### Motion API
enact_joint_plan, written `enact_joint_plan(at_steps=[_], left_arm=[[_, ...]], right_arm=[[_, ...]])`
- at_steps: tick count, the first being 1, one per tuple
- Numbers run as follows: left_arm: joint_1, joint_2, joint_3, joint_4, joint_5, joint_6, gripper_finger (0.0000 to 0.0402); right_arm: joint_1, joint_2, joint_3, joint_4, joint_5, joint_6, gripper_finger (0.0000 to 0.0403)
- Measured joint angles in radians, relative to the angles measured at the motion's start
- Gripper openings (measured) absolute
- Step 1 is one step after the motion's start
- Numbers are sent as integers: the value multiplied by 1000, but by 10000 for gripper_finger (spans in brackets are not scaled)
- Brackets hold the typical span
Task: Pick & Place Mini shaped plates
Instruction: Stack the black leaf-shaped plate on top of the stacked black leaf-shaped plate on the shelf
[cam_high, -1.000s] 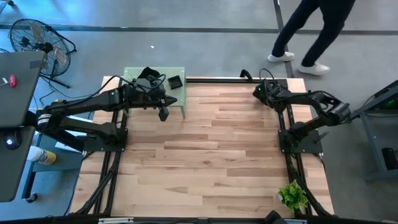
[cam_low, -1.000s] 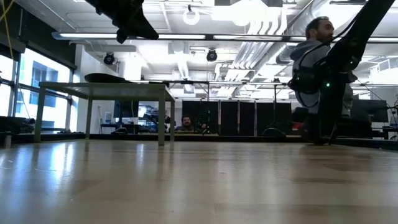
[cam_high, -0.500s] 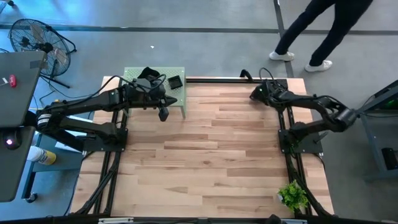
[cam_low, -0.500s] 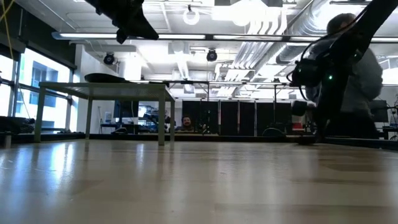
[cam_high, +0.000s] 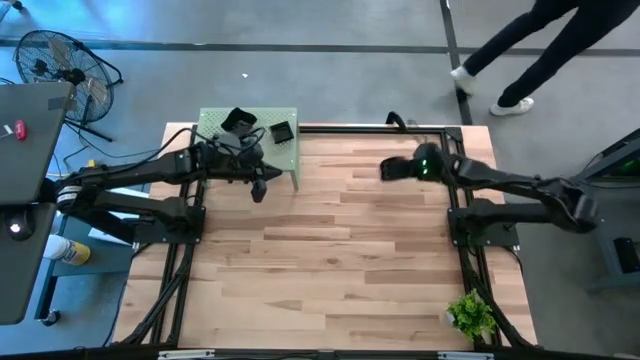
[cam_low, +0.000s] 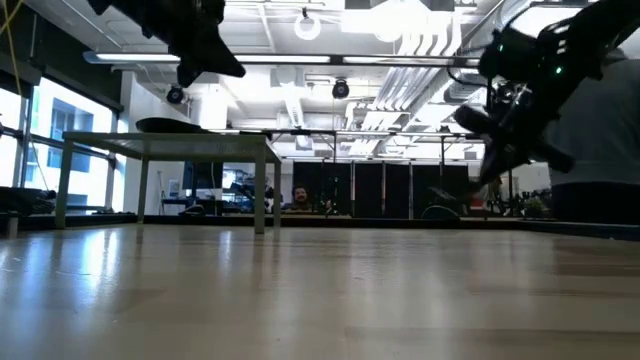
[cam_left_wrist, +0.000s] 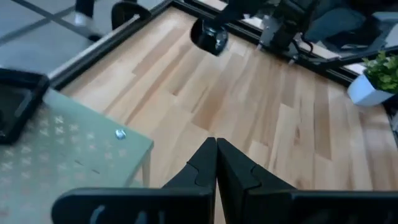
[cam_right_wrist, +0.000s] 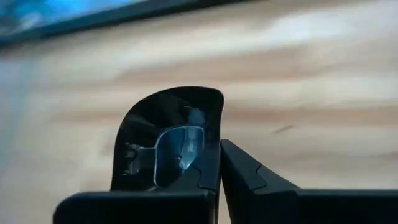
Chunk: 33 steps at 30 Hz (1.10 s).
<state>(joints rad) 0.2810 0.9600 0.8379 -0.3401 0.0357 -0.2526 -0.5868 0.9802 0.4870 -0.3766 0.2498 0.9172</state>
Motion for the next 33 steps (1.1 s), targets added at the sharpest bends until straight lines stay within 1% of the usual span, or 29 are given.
enact_joint_plan(at_steps=[3,7,10,13,16,20,26,29,33], left_arm=[[-1,-26,-30,-2,8,-8,0],[-1,-55,-69,-5,14,-8,0],[-1,-60,-86,-10,34,-7,0],[-18,-60,-89,-50,38,5,0],[-66,-60,-90,-70,9,32,0],[-125,-60,-90,-75,-25,37,0],[-194,-60,-90,-82,-83,12,0],[-223,-60,-89,-88,-107,7,0],[-250,-60,-89,-105,-128,-30,0]], right_arm=[[175,6,0,52,4,41,3],[412,58,0,162,73,123,2],[555,136,2,284,125,165,2],[647,256,34,359,150,182,1],[685,401,126,376,147,149,1],[683,591,285,409,102,22,1],[658,853,525,438,-34,-148,1],[652,960,635,442,-78,-196,1],[645,1067,761,442,-105,-221,1]])
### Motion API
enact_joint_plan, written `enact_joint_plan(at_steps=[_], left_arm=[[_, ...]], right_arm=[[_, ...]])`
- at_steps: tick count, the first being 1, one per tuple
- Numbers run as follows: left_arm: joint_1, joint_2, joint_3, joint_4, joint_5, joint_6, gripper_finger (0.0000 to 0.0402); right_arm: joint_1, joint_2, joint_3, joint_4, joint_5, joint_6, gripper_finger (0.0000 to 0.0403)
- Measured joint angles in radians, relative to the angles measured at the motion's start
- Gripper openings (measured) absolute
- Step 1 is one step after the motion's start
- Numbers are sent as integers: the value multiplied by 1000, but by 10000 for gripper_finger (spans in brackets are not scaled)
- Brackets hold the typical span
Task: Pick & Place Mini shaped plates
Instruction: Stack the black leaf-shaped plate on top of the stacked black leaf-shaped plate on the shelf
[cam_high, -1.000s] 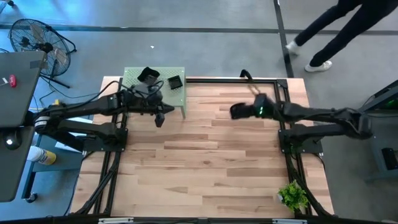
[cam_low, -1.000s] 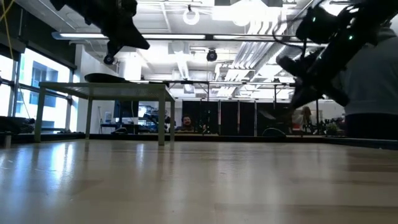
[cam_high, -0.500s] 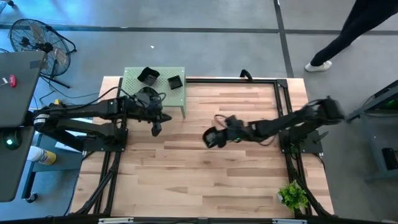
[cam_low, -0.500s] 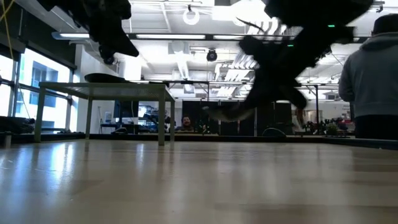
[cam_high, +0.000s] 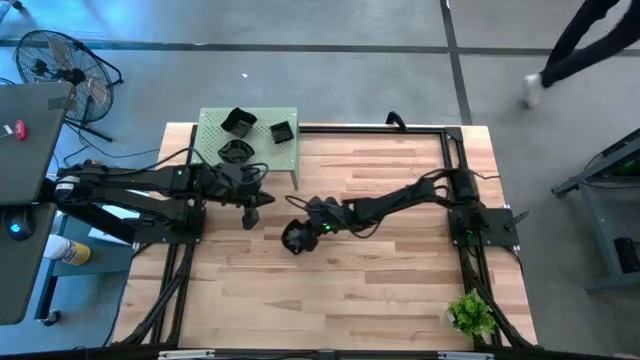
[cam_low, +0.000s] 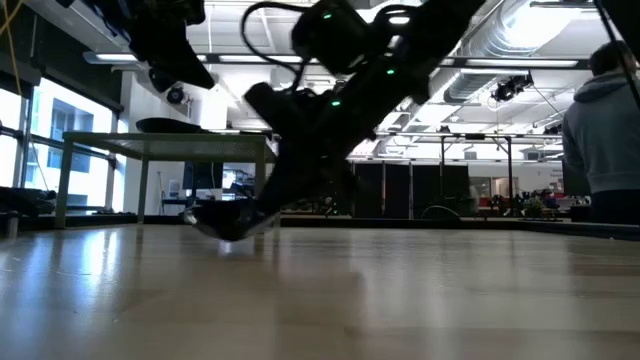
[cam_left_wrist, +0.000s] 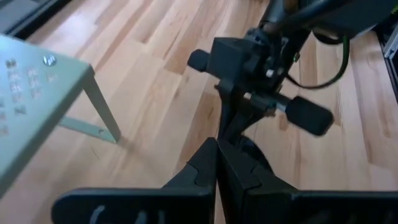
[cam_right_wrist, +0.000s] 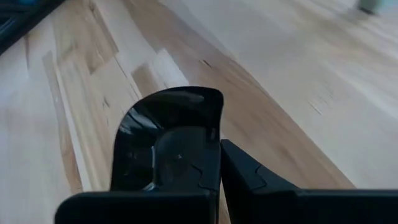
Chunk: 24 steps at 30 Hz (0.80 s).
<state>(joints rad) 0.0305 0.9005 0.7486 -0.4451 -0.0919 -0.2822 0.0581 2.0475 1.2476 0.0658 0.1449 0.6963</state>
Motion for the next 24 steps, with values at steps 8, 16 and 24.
enact_joint_plan(at_steps=[8,16,24], left_arm=[[-43,1,0,-66,-28,-125,0],[-53,-13,1,-125,-71,-355,0],[-191,-33,1,-137,-234,-657,0]], right_arm=[[-1,93,118,-1,-14,2,25],[-47,-32,112,-215,-46,-114,93],[-112,-252,-28,-300,-71,-323,38]])
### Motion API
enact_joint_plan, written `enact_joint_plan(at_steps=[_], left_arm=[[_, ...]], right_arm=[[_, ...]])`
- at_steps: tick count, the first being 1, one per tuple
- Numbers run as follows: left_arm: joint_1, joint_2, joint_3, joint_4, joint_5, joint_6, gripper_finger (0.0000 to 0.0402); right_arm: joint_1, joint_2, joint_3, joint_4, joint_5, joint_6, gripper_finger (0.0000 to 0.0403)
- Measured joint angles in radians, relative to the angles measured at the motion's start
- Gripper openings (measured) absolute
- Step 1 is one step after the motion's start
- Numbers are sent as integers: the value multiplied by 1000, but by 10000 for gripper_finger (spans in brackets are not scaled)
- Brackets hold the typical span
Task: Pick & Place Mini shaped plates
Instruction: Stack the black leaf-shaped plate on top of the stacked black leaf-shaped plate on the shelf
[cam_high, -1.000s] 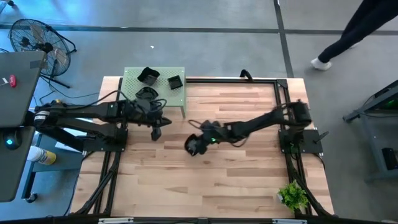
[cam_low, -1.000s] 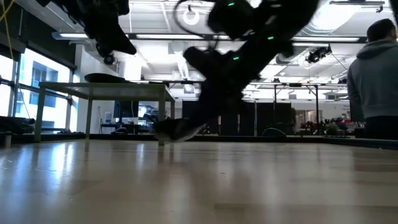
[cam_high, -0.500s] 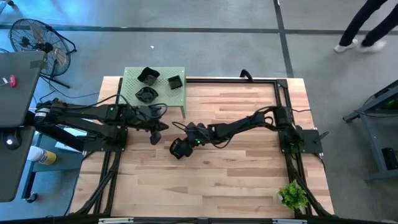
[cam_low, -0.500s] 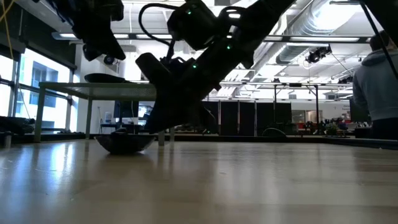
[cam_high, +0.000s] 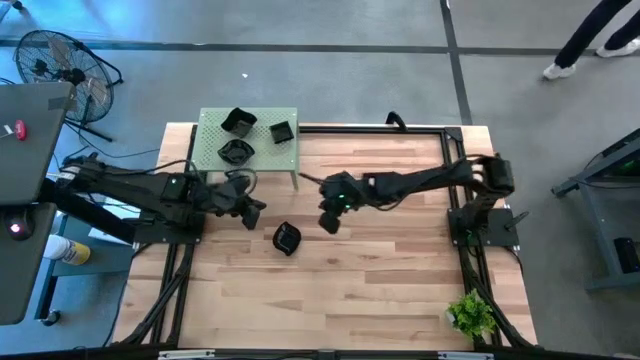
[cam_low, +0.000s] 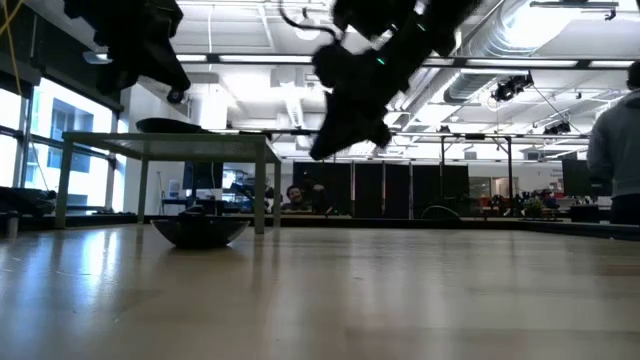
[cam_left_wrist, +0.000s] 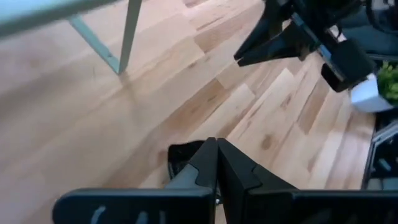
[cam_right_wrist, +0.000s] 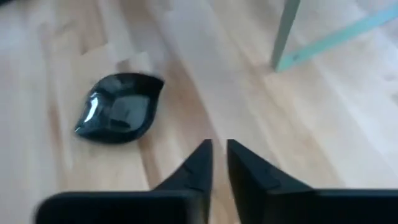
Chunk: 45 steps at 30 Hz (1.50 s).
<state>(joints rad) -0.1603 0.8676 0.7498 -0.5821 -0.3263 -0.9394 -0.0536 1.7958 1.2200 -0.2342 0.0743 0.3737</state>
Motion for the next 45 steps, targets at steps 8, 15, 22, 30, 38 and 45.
enact_joint_plan(at_steps=[8,15,22,30,38,45], left_arm=[[-127,192,1,-42,-100,-327,1],[-129,410,0,18,28,-571,27],[-128,542,0,130,63,-625,103],[-128,605,0,111,55,-783,121],[-128,640,-1,129,68,-792,71],[-128,632,0,127,91,-704,8]], right_arm=[[-19,-219,-423,351,-89,92,18],[-19,-428,-612,363,-85,98,5],[-28,-558,-691,368,-74,98,2],[-32,-581,-695,374,-66,97,2],[-32,-581,-694,378,-65,92,2],[-32,-581,-694,377,-59,89,2]])
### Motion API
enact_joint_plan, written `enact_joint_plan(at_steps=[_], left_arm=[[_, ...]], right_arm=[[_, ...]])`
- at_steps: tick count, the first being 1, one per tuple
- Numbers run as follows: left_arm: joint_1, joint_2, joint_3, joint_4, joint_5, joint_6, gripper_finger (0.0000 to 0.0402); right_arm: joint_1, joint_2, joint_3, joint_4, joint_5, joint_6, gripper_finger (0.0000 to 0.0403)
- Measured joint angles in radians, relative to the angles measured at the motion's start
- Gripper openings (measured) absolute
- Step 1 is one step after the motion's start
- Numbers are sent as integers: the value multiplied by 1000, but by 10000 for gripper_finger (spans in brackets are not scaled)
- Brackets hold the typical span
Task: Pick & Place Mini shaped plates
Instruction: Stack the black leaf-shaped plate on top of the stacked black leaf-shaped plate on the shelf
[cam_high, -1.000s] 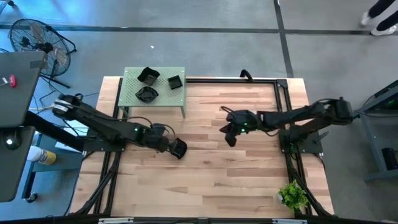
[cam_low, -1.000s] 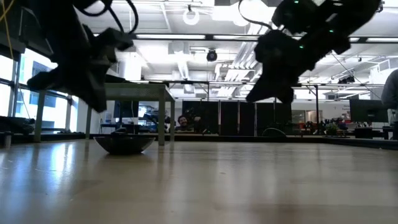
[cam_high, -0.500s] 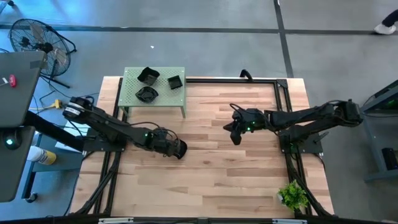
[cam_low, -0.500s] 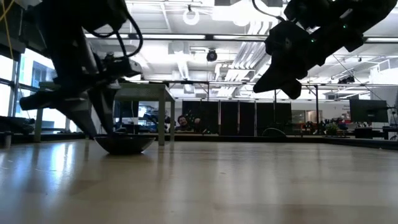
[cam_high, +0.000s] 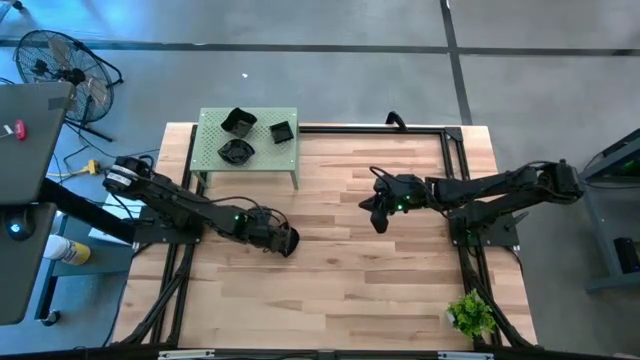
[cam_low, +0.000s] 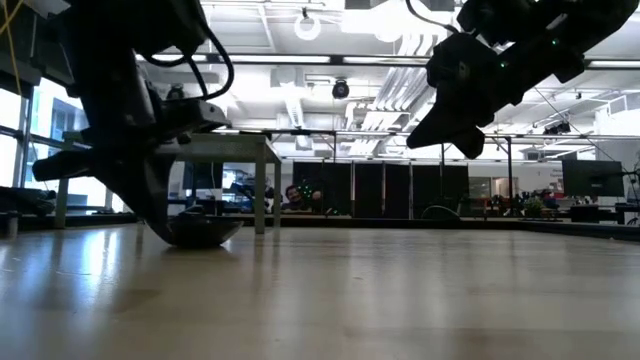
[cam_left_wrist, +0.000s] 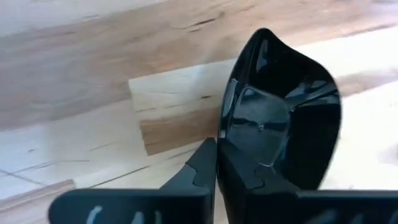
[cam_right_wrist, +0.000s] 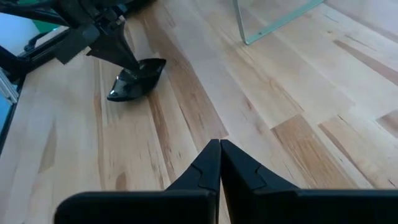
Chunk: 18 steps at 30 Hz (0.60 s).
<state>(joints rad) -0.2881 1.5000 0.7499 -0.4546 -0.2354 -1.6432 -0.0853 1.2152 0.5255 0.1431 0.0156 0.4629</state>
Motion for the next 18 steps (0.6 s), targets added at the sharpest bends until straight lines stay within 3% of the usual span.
enact_joint_plan(at_steps=[6,13,18], left_arm=[[37,-104,25,-43,12,198,3],[212,-266,212,-244,45,716,1],[433,-312,443,-514,99,1138,1]], right_arm=[[0,0,0,-2,2,-10,4],[0,0,0,5,1,-19,3],[0,0,0,17,2,-19,2]])
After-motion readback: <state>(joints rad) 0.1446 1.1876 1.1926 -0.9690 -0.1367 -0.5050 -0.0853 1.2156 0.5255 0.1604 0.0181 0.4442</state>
